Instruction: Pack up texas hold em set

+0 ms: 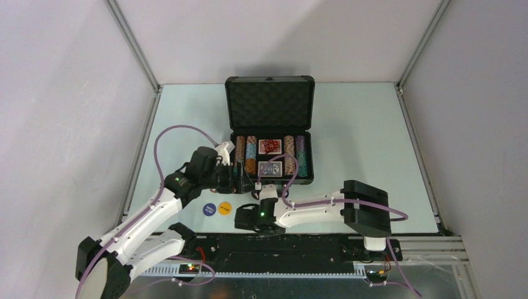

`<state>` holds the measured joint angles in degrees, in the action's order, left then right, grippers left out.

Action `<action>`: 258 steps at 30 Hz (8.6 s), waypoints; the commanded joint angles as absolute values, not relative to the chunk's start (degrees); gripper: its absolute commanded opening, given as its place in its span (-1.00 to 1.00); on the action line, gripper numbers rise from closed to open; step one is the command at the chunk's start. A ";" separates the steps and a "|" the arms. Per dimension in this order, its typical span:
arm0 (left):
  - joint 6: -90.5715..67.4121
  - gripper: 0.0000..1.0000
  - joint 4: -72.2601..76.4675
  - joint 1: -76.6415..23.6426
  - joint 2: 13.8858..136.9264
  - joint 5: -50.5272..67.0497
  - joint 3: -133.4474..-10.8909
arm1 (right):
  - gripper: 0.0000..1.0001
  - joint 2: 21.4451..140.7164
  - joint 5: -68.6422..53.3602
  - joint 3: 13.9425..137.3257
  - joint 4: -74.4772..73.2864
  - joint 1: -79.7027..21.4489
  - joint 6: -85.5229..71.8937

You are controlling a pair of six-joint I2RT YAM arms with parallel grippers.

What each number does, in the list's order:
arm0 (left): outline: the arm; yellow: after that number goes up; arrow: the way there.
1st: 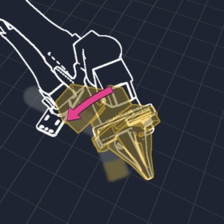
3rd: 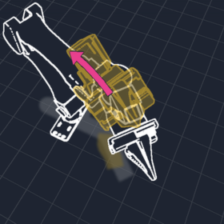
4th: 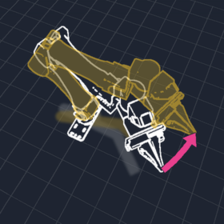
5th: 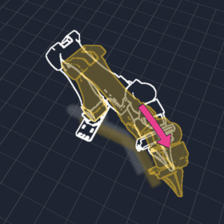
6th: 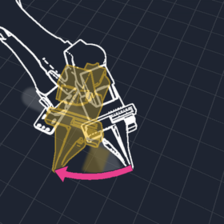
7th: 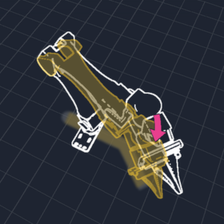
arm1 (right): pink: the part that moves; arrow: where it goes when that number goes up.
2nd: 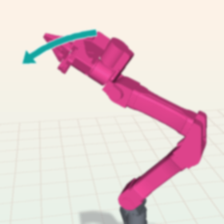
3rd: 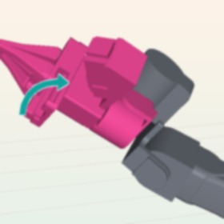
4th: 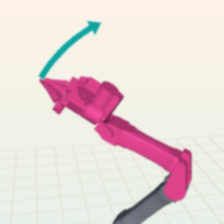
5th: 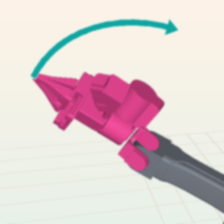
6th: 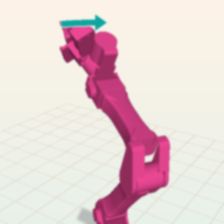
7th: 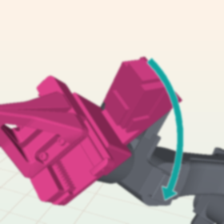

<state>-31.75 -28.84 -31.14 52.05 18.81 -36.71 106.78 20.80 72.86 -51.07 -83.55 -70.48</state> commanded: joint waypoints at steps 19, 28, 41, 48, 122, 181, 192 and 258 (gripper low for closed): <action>-37.62 0.83 -22.11 -30.94 51.51 25.14 -31.89 | 0.19 99.14 27.67 72.52 -49.44 -82.88 -66.95; -37.64 0.83 -22.12 -30.92 50.30 24.58 -31.18 | 0.13 97.81 25.23 69.24 -40.11 -76.47 -60.30; -38.84 0.82 -22.12 -30.70 48.01 22.06 -29.91 | 0.08 102.61 23.75 69.22 -41.83 -75.46 -62.19; -38.76 0.82 -22.07 -30.68 47.91 22.54 -29.75 | 0.06 103.99 23.32 67.55 -40.95 -75.98 -63.50; -37.97 0.83 -22.06 -30.76 49.44 23.09 -30.15 | 0.25 100.05 23.67 67.24 -47.82 -81.99 -67.98; -38.24 0.82 -22.10 -30.76 48.92 23.70 -30.92 | -0.23 101.08 22.31 67.24 -48.29 -83.92 -72.98; -38.84 0.82 -22.07 -30.70 47.81 27.17 -33.10 | -0.24 89.78 29.87 67.24 -48.36 -83.65 -64.22; -45.42 -0.99 -14.55 -47.58 48.52 36.17 -38.06 | -0.21 68.23 30.36 62.49 -30.99 -85.75 -28.99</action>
<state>-46.63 -13.45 -47.07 48.45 34.87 -36.25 68.66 27.59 61.93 -33.28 -85.41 -29.91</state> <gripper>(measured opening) 0.033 0.466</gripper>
